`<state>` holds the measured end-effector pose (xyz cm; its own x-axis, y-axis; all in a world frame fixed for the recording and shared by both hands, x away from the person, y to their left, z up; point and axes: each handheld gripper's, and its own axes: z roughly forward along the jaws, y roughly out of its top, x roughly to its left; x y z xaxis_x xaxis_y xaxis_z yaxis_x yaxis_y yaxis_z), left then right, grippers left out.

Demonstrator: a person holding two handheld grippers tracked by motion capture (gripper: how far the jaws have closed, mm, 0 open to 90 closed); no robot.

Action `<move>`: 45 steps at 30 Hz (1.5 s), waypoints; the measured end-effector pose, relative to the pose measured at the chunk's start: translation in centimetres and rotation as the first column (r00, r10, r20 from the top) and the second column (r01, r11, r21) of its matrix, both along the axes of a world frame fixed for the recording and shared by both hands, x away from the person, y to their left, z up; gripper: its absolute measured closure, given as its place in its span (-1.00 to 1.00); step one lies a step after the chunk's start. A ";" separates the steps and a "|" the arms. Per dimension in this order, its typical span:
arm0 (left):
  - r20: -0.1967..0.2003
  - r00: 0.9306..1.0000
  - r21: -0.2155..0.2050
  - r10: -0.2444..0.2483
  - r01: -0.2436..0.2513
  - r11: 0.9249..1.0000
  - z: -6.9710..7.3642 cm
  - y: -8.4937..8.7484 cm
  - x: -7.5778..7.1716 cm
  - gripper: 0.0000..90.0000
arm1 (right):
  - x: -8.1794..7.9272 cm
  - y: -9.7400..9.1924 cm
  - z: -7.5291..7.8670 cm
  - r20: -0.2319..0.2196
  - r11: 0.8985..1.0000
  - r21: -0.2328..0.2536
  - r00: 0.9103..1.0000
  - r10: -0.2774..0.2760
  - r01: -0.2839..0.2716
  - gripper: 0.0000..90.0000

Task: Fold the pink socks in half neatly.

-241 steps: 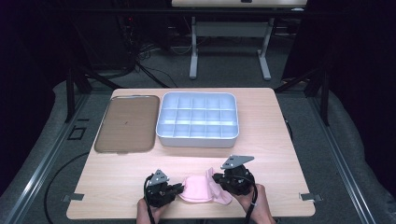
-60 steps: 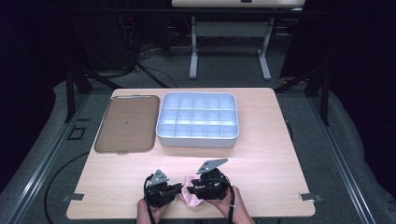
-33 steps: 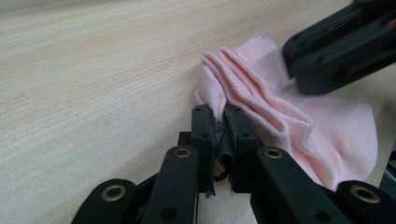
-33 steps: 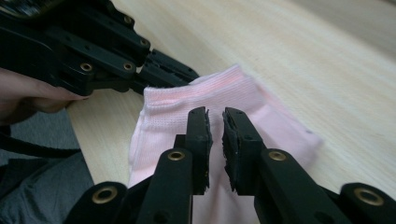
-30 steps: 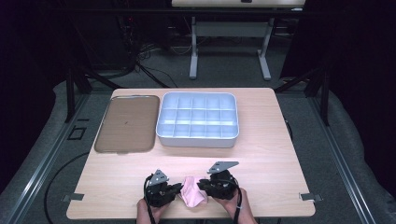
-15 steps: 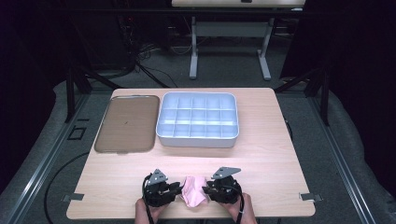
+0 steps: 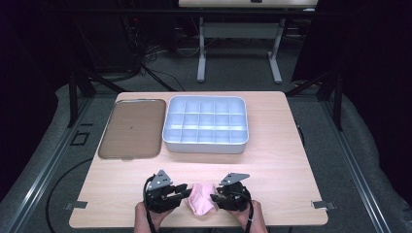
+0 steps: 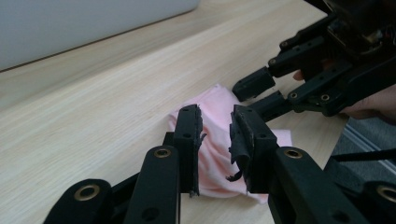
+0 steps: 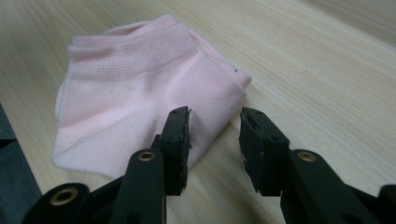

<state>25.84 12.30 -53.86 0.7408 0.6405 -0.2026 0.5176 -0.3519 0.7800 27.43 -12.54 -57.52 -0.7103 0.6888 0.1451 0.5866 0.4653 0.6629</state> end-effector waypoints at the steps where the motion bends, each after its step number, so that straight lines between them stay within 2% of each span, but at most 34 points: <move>1: -0.006 1.000 0.017 0.001 -0.001 1.000 -0.3 -0.3 0.0 0.59 | 0.0 0.0 0.0 0.001 1.000 0.005 1.000 -0.002 0.002 0.38; 5: -0.029 1.000 0.085 -0.007 0.009 0.996 -1.7 -0.9 0.2 0.67 | 0.0 -0.1 -0.1 0.004 1.000 0.017 1.000 -0.007 0.006 0.37; 8: -0.043 0.999 0.101 0.000 0.005 0.995 -2.6 -0.9 0.2 0.81 | 0.0 -0.1 -0.1 -0.003 1.000 0.014 1.000 -0.008 0.009 0.34; 10: -0.044 0.999 0.127 0.003 0.003 0.992 -3.2 -1.0 0.1 0.92 | 0.0 -0.2 -0.1 -0.005 1.000 0.018 1.000 -0.009 0.009 0.33; 12: -0.041 0.999 0.105 0.012 -0.007 0.994 -3.5 -0.9 0.1 0.97 | 0.0 -0.2 0.0 -0.012 1.000 0.014 1.000 -0.009 0.009 0.31; 16: -0.032 0.999 0.100 0.003 0.000 0.995 -3.8 -0.6 0.1 0.98 | 0.0 -0.1 0.1 -0.034 1.000 0.012 0.999 -0.008 0.008 0.28; 19: -0.024 1.000 0.102 0.000 0.002 0.995 -3.9 -0.6 0.1 0.98 | 0.0 -0.4 0.0 -0.075 0.998 0.066 0.997 0.005 0.000 0.36; 26: -0.034 0.999 0.090 0.015 -0.012 0.996 -3.9 -0.5 0.1 0.98 | 0.3 -1.1 -0.7 -0.157 0.987 0.161 0.988 0.000 0.026 0.79; 29: -0.031 0.999 0.092 0.021 -0.018 0.996 -3.9 -0.6 0.0 0.98 | 0.2 -1.2 -1.0 -0.159 0.981 0.190 0.987 -0.011 0.041 0.86; 32: -0.034 0.999 0.079 0.027 -0.025 0.997 -4.0 -0.6 -0.1 0.98 | 0.2 -1.4 -1.0 -0.165 0.979 0.199 0.986 -0.013 0.047 0.90; 37: -0.037 0.999 0.067 0.041 -0.038 0.997 -4.1 -0.6 -0.2 0.98 | 0.0 -1.4 -0.7 -0.150 0.977 0.203 0.988 -0.031 0.062 0.92; 45: -0.033 0.998 0.057 0.049 -0.047 0.997 -4.2 -1.1 -0.2 0.98 | -0.3 -2.0 1.2 -0.127 0.969 0.239 0.991 -0.031 0.061 0.98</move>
